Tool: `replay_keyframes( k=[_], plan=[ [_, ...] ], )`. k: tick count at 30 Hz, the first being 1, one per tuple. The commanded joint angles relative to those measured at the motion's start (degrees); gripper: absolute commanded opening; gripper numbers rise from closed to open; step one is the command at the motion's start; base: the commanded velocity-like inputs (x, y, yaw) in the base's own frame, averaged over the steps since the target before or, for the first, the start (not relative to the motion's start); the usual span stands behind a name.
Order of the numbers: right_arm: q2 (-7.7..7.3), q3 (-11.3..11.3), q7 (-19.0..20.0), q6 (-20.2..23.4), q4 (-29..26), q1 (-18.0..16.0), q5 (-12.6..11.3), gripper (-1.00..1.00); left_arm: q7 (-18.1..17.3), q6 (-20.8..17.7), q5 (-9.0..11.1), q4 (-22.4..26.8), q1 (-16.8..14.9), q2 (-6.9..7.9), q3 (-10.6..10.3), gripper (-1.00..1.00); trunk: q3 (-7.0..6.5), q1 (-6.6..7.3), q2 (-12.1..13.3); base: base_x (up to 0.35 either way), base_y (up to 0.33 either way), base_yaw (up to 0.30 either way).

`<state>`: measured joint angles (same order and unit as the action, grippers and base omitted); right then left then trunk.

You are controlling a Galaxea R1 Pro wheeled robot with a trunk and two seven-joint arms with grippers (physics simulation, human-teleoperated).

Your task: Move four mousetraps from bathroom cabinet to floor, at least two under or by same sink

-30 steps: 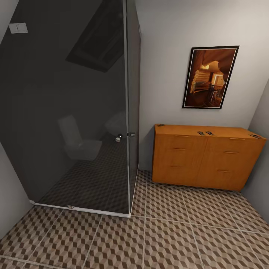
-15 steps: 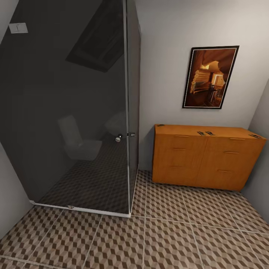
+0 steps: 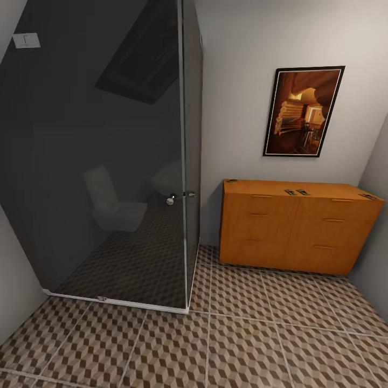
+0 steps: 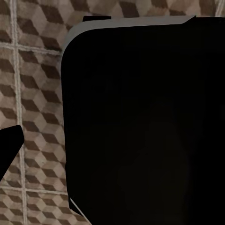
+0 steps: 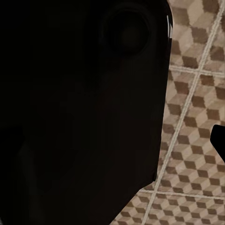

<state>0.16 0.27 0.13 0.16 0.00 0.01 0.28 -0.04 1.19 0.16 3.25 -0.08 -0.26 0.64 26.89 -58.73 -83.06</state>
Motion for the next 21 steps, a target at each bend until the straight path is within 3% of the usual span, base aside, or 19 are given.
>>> replay_keyframes(
  k=[1, 21],
  plan=[
    [0.01, -0.31, -0.02, 0.02, 0.0, -0.01, -0.24, 1.0, 0.0, 0.13, 0.02, 0.0, -0.01, -0.01, 0.06, 1.0, 0.04, 0.0, -0.02, 0.0, 0.0, -0.083],
    [0.02, -0.62, -0.04, 0.02, 0.0, -0.01, -0.54, 1.0, -0.05, 0.13, 0.02, 0.0, -0.01, -0.02, 0.01, 1.0, 0.04, 0.0, -0.02, 0.0, 0.0, -0.239]
  ],
)
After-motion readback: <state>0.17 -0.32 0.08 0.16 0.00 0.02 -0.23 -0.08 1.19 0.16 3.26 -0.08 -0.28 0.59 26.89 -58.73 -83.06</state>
